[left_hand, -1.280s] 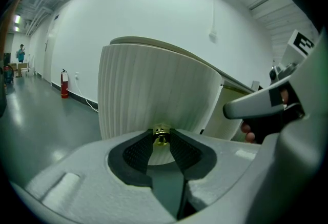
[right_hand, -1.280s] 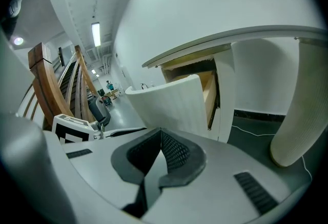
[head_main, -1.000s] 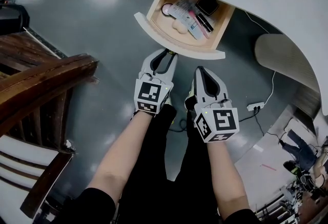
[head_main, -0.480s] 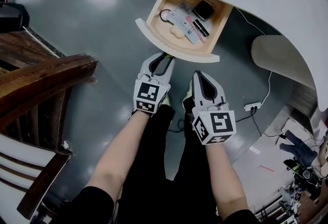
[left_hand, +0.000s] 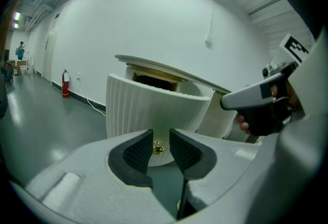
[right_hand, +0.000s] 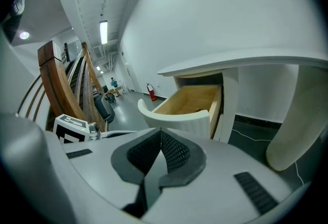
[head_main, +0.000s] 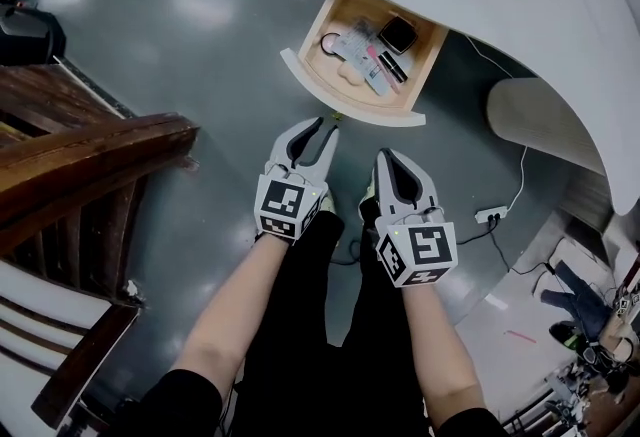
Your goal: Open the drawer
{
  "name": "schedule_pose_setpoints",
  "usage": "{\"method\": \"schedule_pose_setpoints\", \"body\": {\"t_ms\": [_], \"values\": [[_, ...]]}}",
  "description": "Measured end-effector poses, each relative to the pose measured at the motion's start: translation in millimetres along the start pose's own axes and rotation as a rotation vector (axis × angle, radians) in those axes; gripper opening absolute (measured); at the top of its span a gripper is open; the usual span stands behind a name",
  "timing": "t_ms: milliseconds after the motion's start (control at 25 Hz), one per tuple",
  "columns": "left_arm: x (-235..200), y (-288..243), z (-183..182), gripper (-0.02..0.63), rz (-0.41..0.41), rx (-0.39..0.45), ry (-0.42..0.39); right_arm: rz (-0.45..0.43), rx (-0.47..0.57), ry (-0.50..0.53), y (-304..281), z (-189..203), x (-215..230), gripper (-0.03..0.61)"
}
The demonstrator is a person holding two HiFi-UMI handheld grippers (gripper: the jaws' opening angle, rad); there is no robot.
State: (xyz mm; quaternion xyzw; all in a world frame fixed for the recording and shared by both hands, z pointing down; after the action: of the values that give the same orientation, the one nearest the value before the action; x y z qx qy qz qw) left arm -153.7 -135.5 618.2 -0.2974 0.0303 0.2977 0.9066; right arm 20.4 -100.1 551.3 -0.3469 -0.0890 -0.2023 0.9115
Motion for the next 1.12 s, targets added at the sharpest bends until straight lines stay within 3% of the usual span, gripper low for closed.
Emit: {"method": "schedule_pose_setpoints", "body": {"t_ms": [520,1120], "values": [[49.1,79.4,-109.1,0.058,0.055,0.069,-0.023,-0.039,0.075,0.064,56.6,-78.7,-36.1,0.015],[88.2,146.2,-205.4,0.022,0.097,0.103,0.005,-0.080,0.183,0.132,125.2,-157.3,-62.9,0.015]]}}
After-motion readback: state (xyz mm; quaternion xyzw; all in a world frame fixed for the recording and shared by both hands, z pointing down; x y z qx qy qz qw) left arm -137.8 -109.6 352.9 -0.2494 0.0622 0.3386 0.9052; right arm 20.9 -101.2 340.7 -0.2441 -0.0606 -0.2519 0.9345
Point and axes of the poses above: the fingertips, and each gripper's own axes: y backward along the fingers, x to its right, z out of its underside, the point moved 9 cm from there along y, backward along the fingers, and after that the axes turned 5 degrees about -x, right-handed, at the moved point
